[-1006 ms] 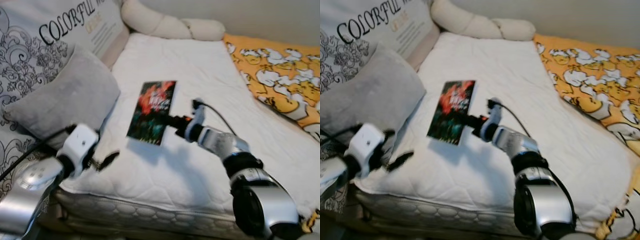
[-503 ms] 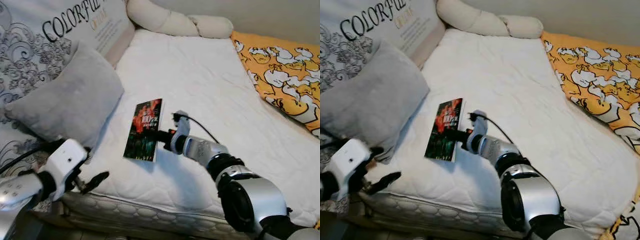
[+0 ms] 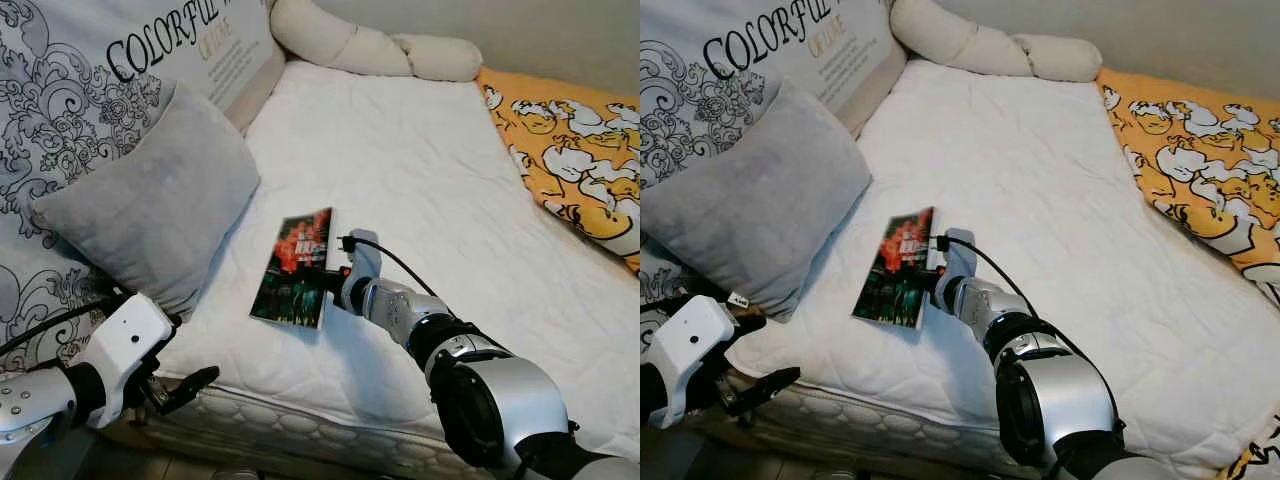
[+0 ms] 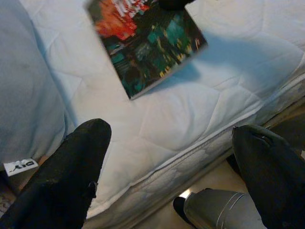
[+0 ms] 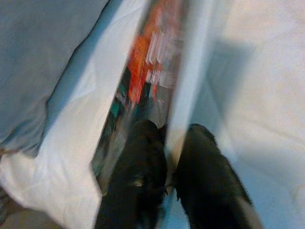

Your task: Clean up the room

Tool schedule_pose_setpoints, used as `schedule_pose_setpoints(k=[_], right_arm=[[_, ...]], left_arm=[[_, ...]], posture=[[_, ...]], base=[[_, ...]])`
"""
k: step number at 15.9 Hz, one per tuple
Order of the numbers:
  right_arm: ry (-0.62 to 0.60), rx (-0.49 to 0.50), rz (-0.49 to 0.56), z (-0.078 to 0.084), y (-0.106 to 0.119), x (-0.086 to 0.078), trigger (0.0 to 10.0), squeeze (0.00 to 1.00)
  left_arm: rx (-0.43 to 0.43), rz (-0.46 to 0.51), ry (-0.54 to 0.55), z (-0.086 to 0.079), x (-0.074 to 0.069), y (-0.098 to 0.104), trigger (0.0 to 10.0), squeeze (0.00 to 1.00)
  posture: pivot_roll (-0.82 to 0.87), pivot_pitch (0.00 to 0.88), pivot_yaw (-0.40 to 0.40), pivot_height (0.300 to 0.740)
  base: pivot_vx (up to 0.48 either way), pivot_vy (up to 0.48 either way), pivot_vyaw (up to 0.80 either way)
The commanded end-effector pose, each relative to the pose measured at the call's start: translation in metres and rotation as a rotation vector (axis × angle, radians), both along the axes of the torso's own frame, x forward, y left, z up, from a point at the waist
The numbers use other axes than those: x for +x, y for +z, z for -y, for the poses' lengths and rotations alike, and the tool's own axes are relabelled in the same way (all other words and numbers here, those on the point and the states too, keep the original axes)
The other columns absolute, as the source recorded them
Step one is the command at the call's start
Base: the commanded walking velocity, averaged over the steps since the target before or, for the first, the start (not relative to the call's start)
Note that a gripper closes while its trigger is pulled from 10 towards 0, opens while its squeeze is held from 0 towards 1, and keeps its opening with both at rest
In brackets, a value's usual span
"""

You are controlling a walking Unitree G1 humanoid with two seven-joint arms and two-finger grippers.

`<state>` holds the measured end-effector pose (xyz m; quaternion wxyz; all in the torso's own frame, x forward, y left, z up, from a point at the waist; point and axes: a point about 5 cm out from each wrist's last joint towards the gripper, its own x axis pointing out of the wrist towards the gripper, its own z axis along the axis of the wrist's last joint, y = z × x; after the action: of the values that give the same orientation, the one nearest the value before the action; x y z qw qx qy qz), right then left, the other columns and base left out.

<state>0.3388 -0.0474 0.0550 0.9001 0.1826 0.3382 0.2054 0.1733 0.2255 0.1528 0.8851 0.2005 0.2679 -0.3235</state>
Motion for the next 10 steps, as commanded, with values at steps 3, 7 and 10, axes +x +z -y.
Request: schedule_pose_setpoints(k=[3,7,10], right_arm=[[-0.033,-0.061,0.023,0.007,-0.004,0.0,10.0,1.0],[-0.079,-0.188,0.09,0.026,-0.002,0.007,10.0,1.0],[-0.105,-0.165,0.097,0.035,-0.001,0.009,10.0,1.0]], left_arm=[[0.017,0.0,-0.003,-0.001,0.0,0.005,10.0,0.16],[0.019,-0.009,-0.014,0.002,0.003,0.004,10.0,0.15],[0.012,-0.017,-0.023,0.006,0.007,-0.001,10.0,0.16]], posture=[[0.33,0.036,-0.047,0.74],[0.32,0.007,-0.015,0.74],[0.28,0.0,-0.006,0.74]], base=[[0.0,0.0,0.0],[0.0,0.0,0.0],[0.0,0.0,0.0]])
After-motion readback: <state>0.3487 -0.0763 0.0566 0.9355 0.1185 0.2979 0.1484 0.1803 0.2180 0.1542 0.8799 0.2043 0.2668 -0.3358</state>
